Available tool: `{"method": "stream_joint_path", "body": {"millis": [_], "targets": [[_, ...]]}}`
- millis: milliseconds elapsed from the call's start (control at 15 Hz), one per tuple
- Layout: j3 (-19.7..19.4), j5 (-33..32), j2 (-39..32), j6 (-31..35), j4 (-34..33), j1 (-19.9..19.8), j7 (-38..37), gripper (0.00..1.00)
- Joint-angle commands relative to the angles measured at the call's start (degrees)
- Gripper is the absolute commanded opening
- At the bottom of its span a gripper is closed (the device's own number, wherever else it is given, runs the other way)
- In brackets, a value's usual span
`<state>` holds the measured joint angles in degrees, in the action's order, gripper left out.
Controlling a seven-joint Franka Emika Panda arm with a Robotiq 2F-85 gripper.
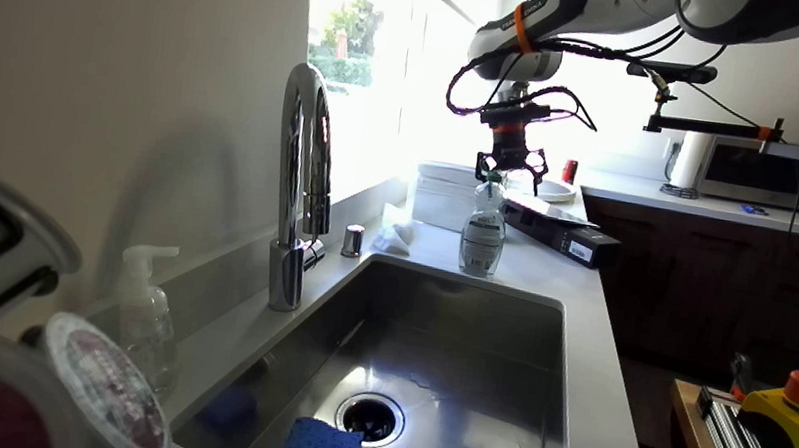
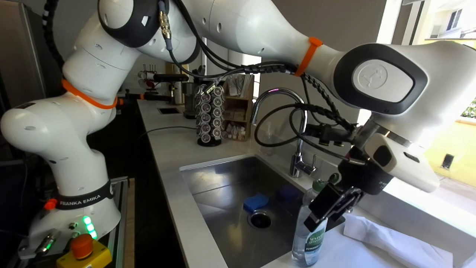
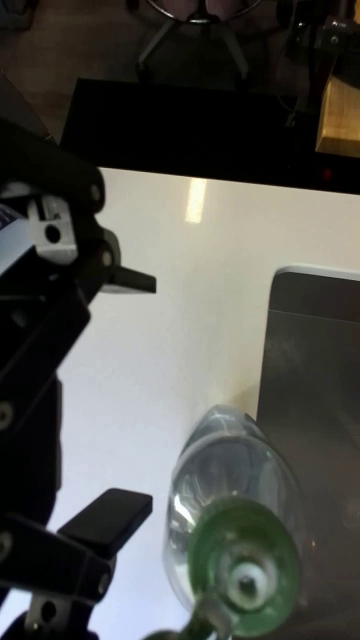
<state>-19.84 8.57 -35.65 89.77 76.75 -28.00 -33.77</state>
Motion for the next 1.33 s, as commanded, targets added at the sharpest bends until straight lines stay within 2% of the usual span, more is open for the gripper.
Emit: {"method": "stream_joint_path", "body": {"millis": [0,667,1267], "targets": [[0.13,3.73,-1.72,-2.96,-1.86,-1.06,-1.71,1.0],[0.41,12.57,-2.1,-1.42,-0.66,-3.01,-7.47,1.0],[0.7,13.99,-1.58,-1.43,0.73,-2.51,-8.95,1.0]]}}
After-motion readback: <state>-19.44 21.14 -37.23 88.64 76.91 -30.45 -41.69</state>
